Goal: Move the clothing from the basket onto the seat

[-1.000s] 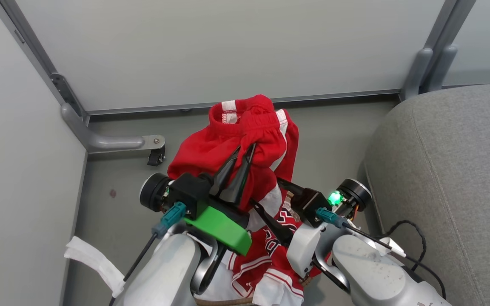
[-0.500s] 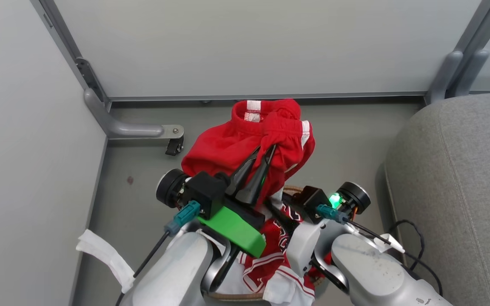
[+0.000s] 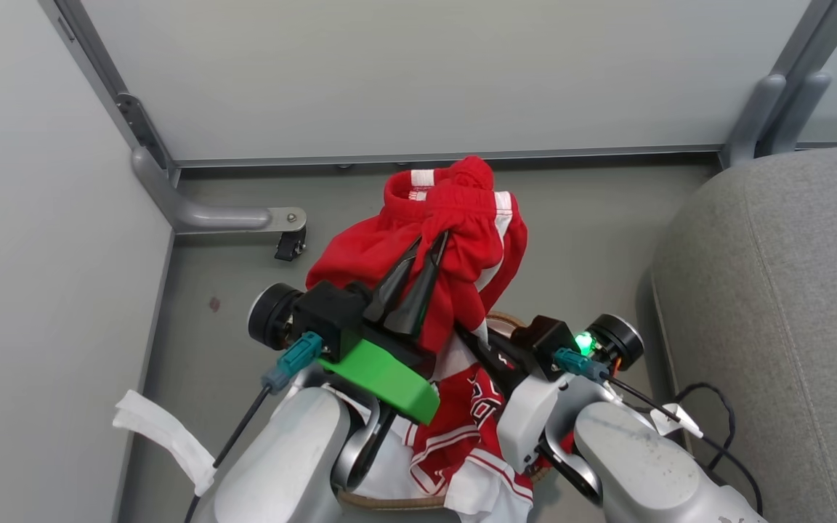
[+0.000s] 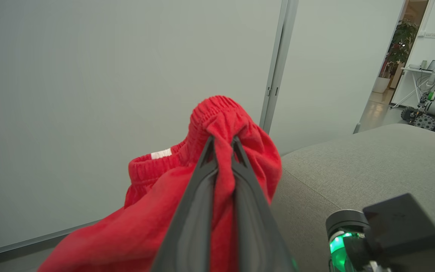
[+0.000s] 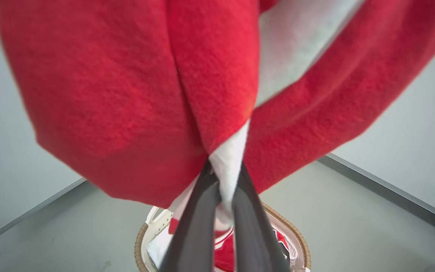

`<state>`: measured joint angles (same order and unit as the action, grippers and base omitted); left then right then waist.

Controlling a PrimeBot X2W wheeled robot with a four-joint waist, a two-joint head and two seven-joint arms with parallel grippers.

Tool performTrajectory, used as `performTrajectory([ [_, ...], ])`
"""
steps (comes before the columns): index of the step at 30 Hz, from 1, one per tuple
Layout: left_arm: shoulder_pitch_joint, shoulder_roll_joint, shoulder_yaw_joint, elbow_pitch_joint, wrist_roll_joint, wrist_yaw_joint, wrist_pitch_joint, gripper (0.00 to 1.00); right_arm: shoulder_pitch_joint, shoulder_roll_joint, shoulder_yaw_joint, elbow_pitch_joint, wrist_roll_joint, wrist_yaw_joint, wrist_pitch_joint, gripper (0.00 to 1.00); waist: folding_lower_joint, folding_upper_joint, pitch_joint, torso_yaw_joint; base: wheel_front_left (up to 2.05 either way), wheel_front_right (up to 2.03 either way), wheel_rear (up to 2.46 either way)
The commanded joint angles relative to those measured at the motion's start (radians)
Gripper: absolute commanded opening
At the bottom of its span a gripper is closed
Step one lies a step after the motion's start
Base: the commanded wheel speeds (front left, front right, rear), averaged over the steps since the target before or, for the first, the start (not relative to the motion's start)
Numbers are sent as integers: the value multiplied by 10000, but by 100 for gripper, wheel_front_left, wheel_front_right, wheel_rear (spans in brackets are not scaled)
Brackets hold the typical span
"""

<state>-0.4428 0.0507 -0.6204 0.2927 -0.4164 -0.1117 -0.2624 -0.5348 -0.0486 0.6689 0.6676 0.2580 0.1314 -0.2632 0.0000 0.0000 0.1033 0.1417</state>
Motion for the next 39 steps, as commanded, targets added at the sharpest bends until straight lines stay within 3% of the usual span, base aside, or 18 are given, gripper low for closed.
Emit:
performTrajectory([
  [1,-134,12,85,16,109,53,-39,0,229,-50,-56,47,-44,-12,-24,0,0,0,-4,-76,0,0,0],
  [12,143,15,727,301,382,27,-41,1,800,-59,-958,-188,-436,-14,-15,0,0,0,-33,-800,0,0,0],
  [13,180,16,816,353,404,24,-41,74,867,-59,-1124,-418,-496,-14,-15,0,0,0,-33,-914,0,0,0],
  [14,217,15,876,442,468,17,-38,100,937,-58,-1244,-608,-566,-14,-15,0,0,0,-38,-1007,0,0,0],
  [18,461,22,1323,646,698,-10,-25,100,1368,-46,-1921,-1665,-732,-14,-16,0,0,0,-44,-1599,0,0,0],
  [25,870,175,1942,761,1162,-107,-25,100,2151,-48,-3010,-3348,-704,-14,-26,0,0,0,130,-3271,0,0,0],
  [31,1153,218,2249,625,1444,-176,-25,100,2647,-38,-3786,-4132,-709,-12,-24,0,0,0,362,-4815,0,0,0],
  [32,1224,223,2319,563,1502,-196,-25,100,2799,-43,-4094,-4347,-722,-12,-26,0,0,0,440,-5352,0,0,0],
  [39,1357,249,2193,467,1544,-191,-25,100,3102,-38,-4910,-4837,-878,-12,-26,0,0,0,657,-6641,0,0,0],
])
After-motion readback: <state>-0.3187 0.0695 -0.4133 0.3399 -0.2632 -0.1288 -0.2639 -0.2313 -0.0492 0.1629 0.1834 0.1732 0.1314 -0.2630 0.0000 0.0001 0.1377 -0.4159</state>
